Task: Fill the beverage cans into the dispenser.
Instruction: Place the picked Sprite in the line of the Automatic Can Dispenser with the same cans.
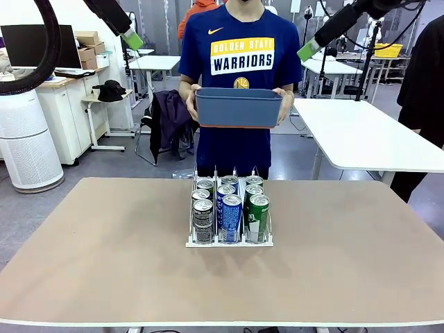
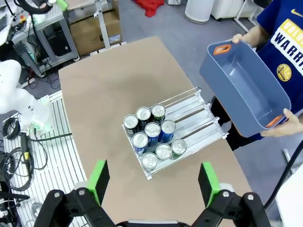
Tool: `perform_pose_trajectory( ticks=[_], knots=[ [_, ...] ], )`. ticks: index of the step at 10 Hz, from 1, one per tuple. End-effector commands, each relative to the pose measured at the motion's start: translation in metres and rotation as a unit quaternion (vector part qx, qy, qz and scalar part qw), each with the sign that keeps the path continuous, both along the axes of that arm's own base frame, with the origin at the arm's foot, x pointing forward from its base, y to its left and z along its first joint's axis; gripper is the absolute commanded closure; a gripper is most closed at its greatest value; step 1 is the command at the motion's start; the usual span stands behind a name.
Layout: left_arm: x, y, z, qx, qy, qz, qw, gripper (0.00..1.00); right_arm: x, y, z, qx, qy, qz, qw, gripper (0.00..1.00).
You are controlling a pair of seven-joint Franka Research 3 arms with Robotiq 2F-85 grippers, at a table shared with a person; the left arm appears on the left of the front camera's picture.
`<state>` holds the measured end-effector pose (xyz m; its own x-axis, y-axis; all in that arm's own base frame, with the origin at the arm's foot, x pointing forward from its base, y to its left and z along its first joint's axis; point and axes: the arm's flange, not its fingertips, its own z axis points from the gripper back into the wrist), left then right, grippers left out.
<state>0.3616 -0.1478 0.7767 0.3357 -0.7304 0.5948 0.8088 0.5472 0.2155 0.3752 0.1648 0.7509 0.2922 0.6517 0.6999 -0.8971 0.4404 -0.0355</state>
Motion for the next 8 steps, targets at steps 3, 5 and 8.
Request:
perform_pose_trajectory(
  ticks=[3,5,8],
  knots=[
    [-0.0005,0.0026,0.0,0.004,0.005,0.0,1.0,0.0,0.0015,0.0002,0.0123,-0.013,0.008,-0.009,1.0,0.0],
    [-0.0005,0.0026,0.0,0.004,0.005,0.0,1.0,0.0,0.0029,0.0028,0.0118,-0.015,0.013,-0.01,1.0,0.0],
    [-0.0005,0.0026,0.0,0.004,0.005,0.0,1.0,0.0,0.0053,0.005,0.0121,-0.023,0.007,-0.033,0.999,0.0]
  ],
)
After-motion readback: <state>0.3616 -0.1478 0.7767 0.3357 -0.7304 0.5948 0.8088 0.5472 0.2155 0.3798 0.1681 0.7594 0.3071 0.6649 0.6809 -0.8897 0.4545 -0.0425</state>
